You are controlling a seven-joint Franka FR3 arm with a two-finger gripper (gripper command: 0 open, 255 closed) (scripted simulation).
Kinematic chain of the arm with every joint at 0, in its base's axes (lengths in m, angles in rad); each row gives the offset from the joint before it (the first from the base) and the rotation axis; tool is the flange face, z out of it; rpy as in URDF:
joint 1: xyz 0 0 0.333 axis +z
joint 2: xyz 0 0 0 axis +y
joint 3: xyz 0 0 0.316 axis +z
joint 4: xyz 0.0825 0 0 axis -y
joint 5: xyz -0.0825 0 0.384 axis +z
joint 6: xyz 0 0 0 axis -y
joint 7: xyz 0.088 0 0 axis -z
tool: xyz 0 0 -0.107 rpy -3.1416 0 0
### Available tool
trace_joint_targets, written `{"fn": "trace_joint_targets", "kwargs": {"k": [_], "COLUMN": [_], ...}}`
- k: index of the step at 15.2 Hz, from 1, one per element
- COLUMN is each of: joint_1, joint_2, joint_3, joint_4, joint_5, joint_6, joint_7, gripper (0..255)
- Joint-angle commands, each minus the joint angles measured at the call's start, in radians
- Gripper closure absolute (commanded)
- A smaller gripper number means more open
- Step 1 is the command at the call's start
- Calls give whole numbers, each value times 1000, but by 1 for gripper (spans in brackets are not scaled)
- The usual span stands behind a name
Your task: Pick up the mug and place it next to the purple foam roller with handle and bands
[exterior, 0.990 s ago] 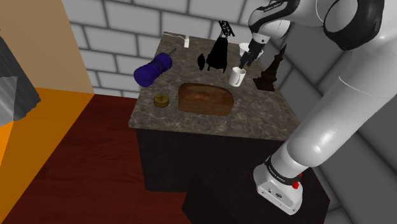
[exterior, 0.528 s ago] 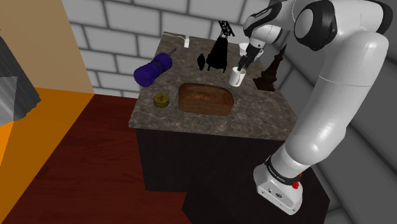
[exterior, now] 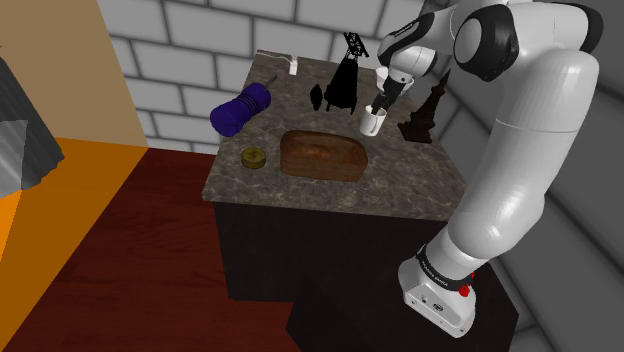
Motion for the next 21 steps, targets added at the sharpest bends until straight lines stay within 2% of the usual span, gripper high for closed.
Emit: {"fn": "trace_joint_targets", "kwargs": {"k": [1, 4, 5, 14, 21], "joint_1": [-1, -1, -1, -1, 11], "joint_2": [1, 1, 1, 1, -46], "joint_3": [0, 0, 0, 0, -16], "joint_4": [0, 0, 0, 0, 37], "joint_5": [1, 1, 1, 1, -40], "joint_6": [1, 1, 1, 1, -73], "joint_7": [-1, -1, -1, -1, 32], "gripper": [0, 0, 255, 255, 255]}}
